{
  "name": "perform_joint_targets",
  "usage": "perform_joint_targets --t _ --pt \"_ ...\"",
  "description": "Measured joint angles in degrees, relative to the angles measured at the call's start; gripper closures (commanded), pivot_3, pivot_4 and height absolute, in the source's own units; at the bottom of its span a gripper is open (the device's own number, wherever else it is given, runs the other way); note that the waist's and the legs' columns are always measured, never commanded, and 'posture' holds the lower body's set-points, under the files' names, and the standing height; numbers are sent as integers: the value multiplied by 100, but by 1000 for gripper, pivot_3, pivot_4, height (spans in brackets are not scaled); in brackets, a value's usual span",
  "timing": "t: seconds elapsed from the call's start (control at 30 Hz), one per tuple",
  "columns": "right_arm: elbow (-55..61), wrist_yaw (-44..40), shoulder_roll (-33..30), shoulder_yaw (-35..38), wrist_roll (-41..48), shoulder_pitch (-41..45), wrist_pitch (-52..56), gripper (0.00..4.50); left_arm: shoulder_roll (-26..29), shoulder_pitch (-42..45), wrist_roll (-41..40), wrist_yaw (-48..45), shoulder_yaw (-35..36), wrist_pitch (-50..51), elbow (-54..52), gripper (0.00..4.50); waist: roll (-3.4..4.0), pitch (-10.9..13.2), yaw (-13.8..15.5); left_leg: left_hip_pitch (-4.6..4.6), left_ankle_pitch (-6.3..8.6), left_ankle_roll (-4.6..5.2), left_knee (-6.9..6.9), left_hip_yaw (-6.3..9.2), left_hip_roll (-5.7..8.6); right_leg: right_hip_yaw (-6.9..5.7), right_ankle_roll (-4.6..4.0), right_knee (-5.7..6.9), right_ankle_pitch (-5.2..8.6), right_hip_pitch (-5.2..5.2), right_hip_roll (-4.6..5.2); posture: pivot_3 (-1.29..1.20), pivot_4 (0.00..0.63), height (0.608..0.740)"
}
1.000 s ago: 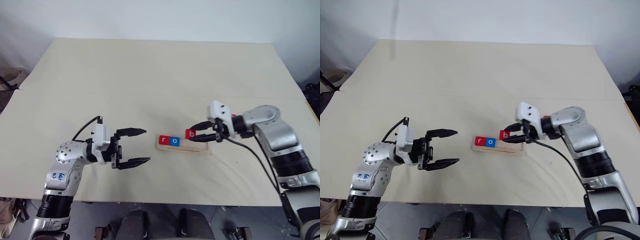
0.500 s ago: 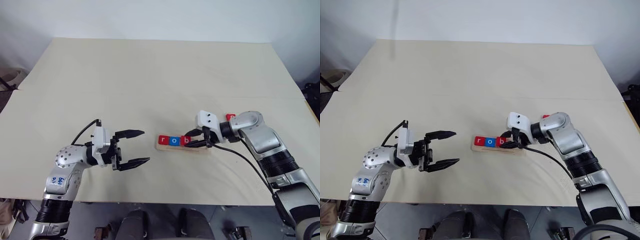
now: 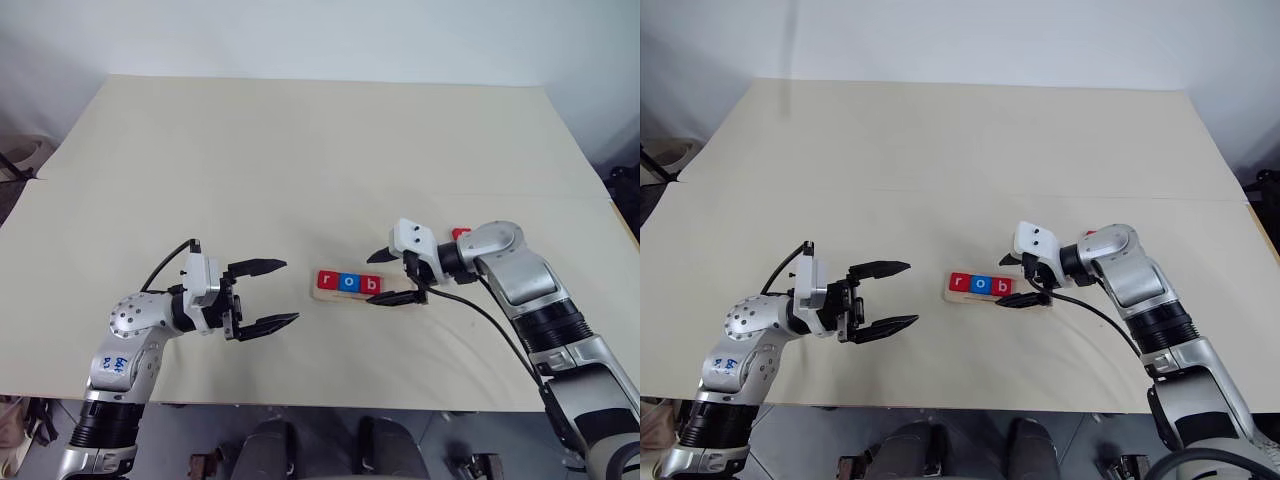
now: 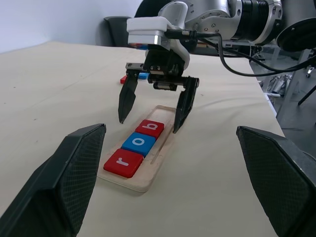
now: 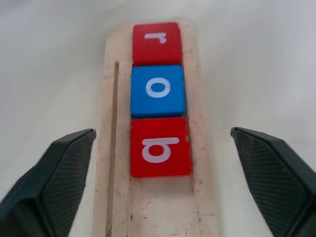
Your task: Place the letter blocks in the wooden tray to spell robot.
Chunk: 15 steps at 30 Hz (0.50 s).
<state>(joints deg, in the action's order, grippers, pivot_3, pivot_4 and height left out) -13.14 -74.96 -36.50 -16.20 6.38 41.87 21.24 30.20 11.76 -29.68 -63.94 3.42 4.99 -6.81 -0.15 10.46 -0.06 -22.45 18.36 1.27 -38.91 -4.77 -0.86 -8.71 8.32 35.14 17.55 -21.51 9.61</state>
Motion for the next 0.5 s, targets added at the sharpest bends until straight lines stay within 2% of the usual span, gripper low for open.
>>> perform_joint_targets --t 0.07,0.17,0.43,0.5 --pt "-3 -3 -147 95 11 -5 -22 624 0 5 0 0 0 -4 1 0 0 0 4 0 0 0 0 0 0 0 0 0 0 0 0 0 150 740" --pt "17 -67 -376 200 29 -81 -75 1671 0 29 0 -4 -1 -12 7 0 0 0 -2 1 0 0 0 -1 -1 0 0 0 0 0 0 0 150 740" --pt "178 -170 -452 227 46 -359 -130 4416 -2 78 0 -14 -4 -16 23 0 0 0 -5 2 0 0 2 -2 -1 0 0 0 0 0 0 0 150 740" --pt "171 -118 -442 186 -8 -358 -233 4482 -2 79 0 -14 -4 -16 26 0 0 0 -7 2 0 0 2 -2 -1 0 0 0 0 0 0 0 150 740"
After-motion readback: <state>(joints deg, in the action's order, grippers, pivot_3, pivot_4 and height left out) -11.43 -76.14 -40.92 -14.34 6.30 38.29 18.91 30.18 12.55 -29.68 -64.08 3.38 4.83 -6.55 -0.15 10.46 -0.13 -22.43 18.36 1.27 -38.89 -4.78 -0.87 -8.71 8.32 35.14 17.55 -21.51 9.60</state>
